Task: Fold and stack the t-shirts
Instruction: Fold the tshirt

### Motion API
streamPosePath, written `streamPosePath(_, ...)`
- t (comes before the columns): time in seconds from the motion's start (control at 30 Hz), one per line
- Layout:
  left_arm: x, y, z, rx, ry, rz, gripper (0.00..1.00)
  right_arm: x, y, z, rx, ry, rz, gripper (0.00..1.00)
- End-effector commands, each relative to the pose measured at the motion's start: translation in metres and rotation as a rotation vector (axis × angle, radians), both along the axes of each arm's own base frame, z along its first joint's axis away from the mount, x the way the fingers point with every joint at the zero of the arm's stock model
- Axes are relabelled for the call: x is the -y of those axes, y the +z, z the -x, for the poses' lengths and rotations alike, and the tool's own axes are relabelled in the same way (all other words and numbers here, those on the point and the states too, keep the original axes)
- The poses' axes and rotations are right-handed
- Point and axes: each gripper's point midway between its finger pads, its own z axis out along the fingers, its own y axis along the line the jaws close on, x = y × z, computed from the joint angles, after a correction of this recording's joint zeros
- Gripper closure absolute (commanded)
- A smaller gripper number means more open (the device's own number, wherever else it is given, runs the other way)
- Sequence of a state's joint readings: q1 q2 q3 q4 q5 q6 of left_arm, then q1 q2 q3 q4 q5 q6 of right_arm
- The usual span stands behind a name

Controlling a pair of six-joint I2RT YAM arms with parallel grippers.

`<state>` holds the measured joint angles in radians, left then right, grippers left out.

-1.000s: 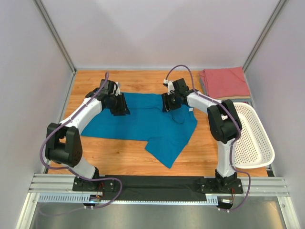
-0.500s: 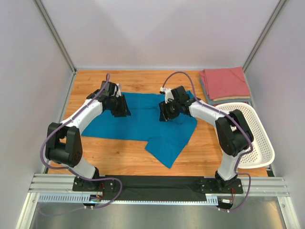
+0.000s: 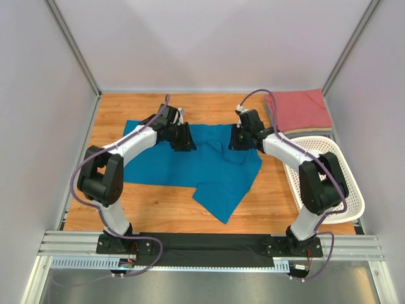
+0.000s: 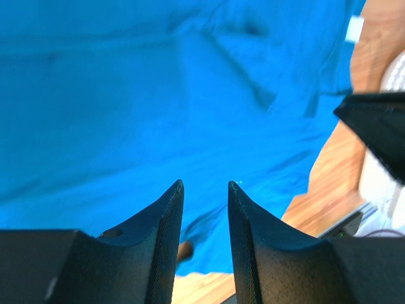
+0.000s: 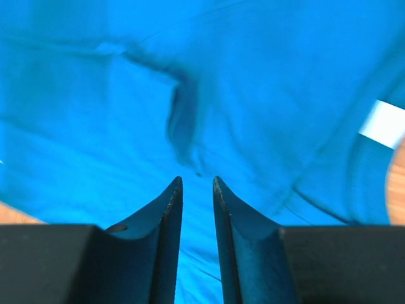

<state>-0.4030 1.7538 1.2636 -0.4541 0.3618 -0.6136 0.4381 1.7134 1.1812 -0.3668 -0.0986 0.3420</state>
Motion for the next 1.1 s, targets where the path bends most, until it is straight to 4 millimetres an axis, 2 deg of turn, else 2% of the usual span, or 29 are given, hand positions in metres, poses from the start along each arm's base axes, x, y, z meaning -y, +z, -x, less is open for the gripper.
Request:
streamPosePath(0.0, 0.024, 0.021, -0.031, 0.039, 0.044, 0.043, 0.58, 0.030, 0.009, -0.022, 0.017, -0.207, 0.040, 0.74)
streamPosePath(0.03, 0.030, 0.023, -0.041, 0.038, 0.050, 0.043, 0.58, 0.030, 0.010, -0.026, 0.027, -0.217, 0.024, 0.75)
streamPosePath(0.13, 0.041, 0.022, -0.047, 0.026, 0.056, 0.045, 0.59, 0.023, 0.011, -0.043, 0.068, -0.197, -0.010, 0.77)
streamPosePath(0.2, 0.036, 0.021, -0.048, 0.036, 0.087, 0.014, 0.59, 0.010, 0.007, -0.055, 0.053, -0.159, -0.033, 0.82)
streamPosePath(0.3, 0.022, 0.010, -0.043, 0.032, 0.130, -0.044, 0.59, -0.005, -0.004, -0.074, 0.039, -0.123, -0.054, 0.87)
streamPosePath(0.4, 0.009, 0.010, -0.036, 0.045, 0.152, -0.087, 0.59, -0.020, -0.011, -0.086, 0.032, -0.090, -0.088, 0.92)
streamPosePath(0.47, 0.003, 0.011, -0.031, 0.050, 0.151, -0.103, 0.59, -0.024, -0.016, -0.088, 0.023, -0.086, -0.092, 0.93)
streamPosePath(0.57, -0.002, 0.012, -0.027, 0.055, 0.156, -0.123, 0.59, -0.033, -0.024, -0.083, 0.001, -0.057, -0.109, 0.96)
streamPosePath(0.67, -0.008, 0.010, -0.023, 0.057, 0.176, -0.129, 0.59, -0.058, -0.025, -0.064, -0.003, 0.028, -0.117, 0.97)
streamPosePath(0.83, -0.014, -0.002, -0.014, 0.035, 0.172, -0.155, 0.59, -0.072, -0.027, -0.039, -0.024, 0.068, -0.121, 0.98)
streamPosePath(0.97, -0.015, -0.007, -0.010, 0.034, 0.172, -0.149, 0.59, -0.074, -0.020, -0.020, -0.020, 0.086, -0.127, 0.98)
streamPosePath(1.07, -0.005, -0.005, -0.007, 0.036, 0.131, -0.099, 0.59, -0.068, -0.016, -0.012, -0.020, 0.074, -0.116, 0.98)
